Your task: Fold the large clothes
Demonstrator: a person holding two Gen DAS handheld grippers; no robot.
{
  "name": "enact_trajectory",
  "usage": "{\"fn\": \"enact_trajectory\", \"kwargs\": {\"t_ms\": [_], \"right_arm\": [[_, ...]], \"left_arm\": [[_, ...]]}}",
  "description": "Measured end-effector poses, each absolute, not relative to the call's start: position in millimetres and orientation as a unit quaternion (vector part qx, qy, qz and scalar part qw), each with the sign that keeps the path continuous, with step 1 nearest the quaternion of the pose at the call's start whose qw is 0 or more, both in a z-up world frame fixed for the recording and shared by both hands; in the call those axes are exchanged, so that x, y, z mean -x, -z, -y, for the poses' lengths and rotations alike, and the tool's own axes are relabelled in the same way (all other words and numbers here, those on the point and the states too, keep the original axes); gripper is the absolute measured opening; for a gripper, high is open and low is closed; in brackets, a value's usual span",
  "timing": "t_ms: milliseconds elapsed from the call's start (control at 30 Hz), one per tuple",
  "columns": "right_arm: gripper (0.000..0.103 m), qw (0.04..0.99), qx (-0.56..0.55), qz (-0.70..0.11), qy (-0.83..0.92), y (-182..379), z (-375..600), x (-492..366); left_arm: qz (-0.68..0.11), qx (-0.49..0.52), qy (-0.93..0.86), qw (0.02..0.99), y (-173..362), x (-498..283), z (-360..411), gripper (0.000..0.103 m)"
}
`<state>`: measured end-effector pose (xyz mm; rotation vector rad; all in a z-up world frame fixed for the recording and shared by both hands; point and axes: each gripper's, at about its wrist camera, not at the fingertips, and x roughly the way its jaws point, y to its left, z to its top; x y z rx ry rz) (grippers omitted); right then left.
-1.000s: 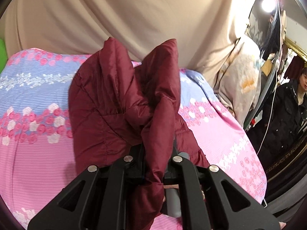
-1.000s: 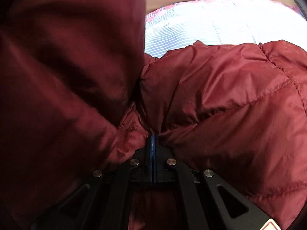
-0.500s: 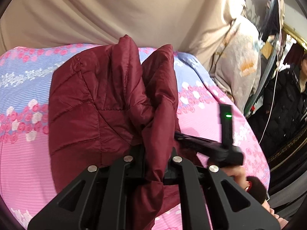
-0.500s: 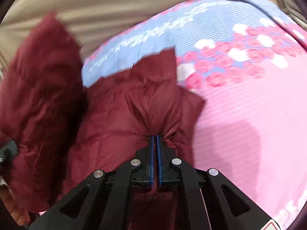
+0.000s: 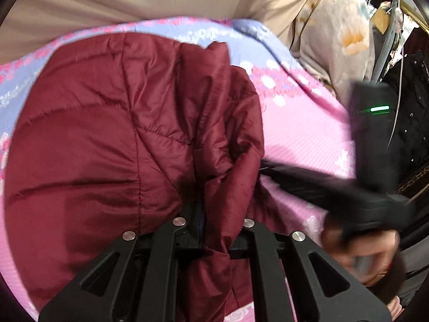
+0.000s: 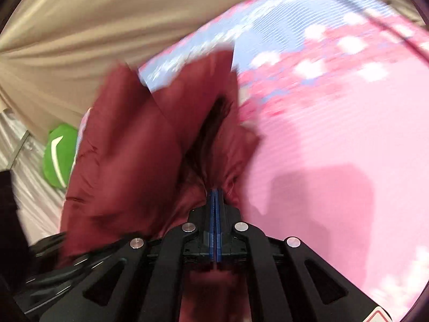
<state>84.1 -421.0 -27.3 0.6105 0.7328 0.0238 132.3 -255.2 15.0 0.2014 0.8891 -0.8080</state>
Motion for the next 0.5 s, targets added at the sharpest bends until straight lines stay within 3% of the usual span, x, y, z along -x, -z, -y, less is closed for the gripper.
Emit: {"fn": "enact_trajectory", "kwargs": {"t_ms": [33,133,233,300,400,433,467,500], "right_arm": [[0.012,0.892,-0.295,-0.343,-0.006,21.2,425.9,-71.3],[0.012,0.904,-0.289,-0.313,0.019,11.4,436.0,-43.3],[0.012,0.906,-0.307,-0.290,0.022,20.4,435.3,-18.3],[0.012,0.906,-0.312,-0.285,0.032,26.7,430.0,-13.8],[0.015,0.914,-0.303,-0.268,0.026,17.5,425.7,13.5],[0.023,0.919,-0.298,-0.256,0.018,11.3,415.8,15.9],[0.037,0.922,-0.297,-0.248,0.011,6.6,410.9,21.6],[0.043,0.925,-0.296,-0.240,0.001,1.2,404.8,29.4]], "left_arm": [[-0.416,-0.102,0.376,0.822,-10.0,-132.0,258.5,0.008],[-0.408,-0.121,0.364,0.828,-1.9,-129.4,265.4,0.009],[-0.399,-0.119,0.368,0.832,-6.6,-123.6,262.2,0.018],[-0.391,-0.090,0.396,0.826,-27.3,-113.8,245.0,0.040],[-0.348,-0.044,0.431,0.832,-66.7,-92.3,205.2,0.059],[-0.323,-0.027,0.432,0.842,-85.0,-84.3,180.7,0.063],[-0.309,-0.015,0.424,0.851,-94.6,-80.3,164.1,0.067],[-0.298,-0.004,0.412,0.861,-102.2,-77.4,147.4,0.069]]}}
